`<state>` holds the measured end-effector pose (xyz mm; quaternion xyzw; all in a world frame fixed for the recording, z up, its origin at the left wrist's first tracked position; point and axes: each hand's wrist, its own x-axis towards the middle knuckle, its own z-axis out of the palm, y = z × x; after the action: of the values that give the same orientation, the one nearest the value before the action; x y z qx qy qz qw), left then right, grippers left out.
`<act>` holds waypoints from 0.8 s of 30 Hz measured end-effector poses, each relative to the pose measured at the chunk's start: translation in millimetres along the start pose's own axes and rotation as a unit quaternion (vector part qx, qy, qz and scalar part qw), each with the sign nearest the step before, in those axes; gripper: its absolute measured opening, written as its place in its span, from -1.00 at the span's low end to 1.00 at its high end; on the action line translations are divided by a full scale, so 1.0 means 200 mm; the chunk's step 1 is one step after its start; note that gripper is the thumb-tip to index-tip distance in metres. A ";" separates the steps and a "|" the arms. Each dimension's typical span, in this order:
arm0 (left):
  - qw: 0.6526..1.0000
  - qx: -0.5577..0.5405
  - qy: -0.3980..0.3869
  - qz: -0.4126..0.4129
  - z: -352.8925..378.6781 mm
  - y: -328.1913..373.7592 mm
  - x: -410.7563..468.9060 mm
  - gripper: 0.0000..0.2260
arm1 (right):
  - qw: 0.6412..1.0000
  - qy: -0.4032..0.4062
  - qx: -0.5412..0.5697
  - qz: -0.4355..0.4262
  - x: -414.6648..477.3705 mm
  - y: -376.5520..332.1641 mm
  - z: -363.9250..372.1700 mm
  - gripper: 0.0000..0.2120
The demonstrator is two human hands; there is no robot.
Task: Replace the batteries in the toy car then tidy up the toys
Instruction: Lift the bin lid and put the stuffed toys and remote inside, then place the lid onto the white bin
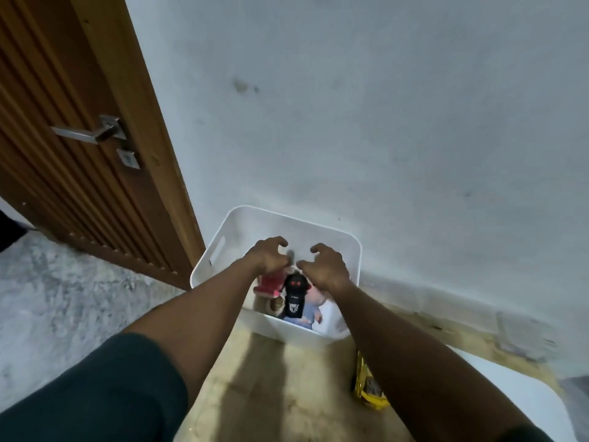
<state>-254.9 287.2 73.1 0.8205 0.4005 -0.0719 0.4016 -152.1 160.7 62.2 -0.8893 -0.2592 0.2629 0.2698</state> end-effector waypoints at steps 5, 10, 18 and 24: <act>0.991 -0.107 0.068 0.051 0.03 0.29 -0.04 -0.86 | 0.964 0.148 0.202 -0.091 -0.04 0.00 -0.31 -0.91; 0.963 -0.235 0.059 0.115 0.23 0.71 -0.18 -0.91 | 0.917 0.316 0.233 -0.072 -0.15 0.37 -0.66 -0.88; 0.962 -0.228 -0.107 0.104 0.97 1.08 -0.43 -0.92 | 0.911 0.394 0.080 0.094 -0.53 1.45 -0.95 -0.76; 0.941 -0.185 -0.246 -0.143 1.52 0.86 -0.49 -0.69 | 0.925 0.257 0.060 0.274 -0.80 2.13 -0.97 -0.89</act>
<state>-135.5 -50.3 15.5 0.6229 0.4084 -0.2525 0.6176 -14.6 -308.9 -7.7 -0.9449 0.0888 0.1036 0.2976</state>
